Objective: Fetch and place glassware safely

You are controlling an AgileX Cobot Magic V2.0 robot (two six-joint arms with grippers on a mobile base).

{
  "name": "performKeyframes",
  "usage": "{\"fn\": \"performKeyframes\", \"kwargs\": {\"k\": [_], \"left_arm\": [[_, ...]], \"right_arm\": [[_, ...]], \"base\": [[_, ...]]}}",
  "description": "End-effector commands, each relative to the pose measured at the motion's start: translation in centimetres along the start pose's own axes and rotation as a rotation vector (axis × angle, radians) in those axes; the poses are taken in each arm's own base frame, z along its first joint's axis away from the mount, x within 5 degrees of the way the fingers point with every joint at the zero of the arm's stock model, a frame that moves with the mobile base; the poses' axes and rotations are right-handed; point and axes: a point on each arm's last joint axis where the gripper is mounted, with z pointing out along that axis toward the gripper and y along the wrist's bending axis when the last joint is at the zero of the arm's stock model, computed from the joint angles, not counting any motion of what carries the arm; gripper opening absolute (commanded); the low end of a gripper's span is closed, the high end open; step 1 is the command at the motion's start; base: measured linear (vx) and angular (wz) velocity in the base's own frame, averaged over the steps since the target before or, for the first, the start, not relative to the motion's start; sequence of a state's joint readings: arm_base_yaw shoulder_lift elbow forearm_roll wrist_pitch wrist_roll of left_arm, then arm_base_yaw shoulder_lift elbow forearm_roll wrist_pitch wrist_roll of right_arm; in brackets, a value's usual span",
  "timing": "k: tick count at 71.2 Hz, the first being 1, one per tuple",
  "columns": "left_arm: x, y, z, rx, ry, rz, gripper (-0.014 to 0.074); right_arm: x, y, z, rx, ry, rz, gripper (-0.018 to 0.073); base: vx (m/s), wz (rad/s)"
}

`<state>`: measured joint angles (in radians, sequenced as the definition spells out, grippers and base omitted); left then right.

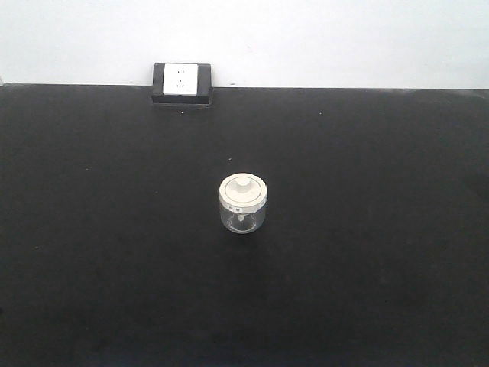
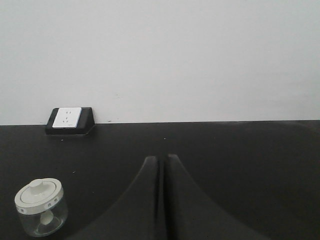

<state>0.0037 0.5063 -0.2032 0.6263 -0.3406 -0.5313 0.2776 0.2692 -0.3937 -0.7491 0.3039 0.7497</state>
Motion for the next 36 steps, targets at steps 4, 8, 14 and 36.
{"fn": "performKeyframes", "kwargs": {"k": [4,8,14,36], "left_arm": [[-1.35,-0.12,0.13,0.023,-0.077,-0.023,0.0001],[-1.35,-0.12,0.13,0.023,-0.077,-0.023,0.0001],[-1.35,-0.12,0.13,0.023,-0.077,-0.023,0.0001],[-1.35,-0.12,0.13,0.023,-0.077,-0.023,0.0001]], "right_arm": [[-0.99,0.05,-0.2,-0.006,-0.044,-0.021,-0.0003],[-0.98,0.04,-0.2,-0.006,-0.044,-0.021,-0.0003],[-0.98,0.04,-0.2,-0.006,-0.044,-0.021,-0.0003],[-0.98,0.04,-0.2,-0.006,-0.044,-0.021,-0.0003]], "base": [[0.0,0.0],[0.0,0.0],[0.0,0.0],[0.0,0.0]]}}
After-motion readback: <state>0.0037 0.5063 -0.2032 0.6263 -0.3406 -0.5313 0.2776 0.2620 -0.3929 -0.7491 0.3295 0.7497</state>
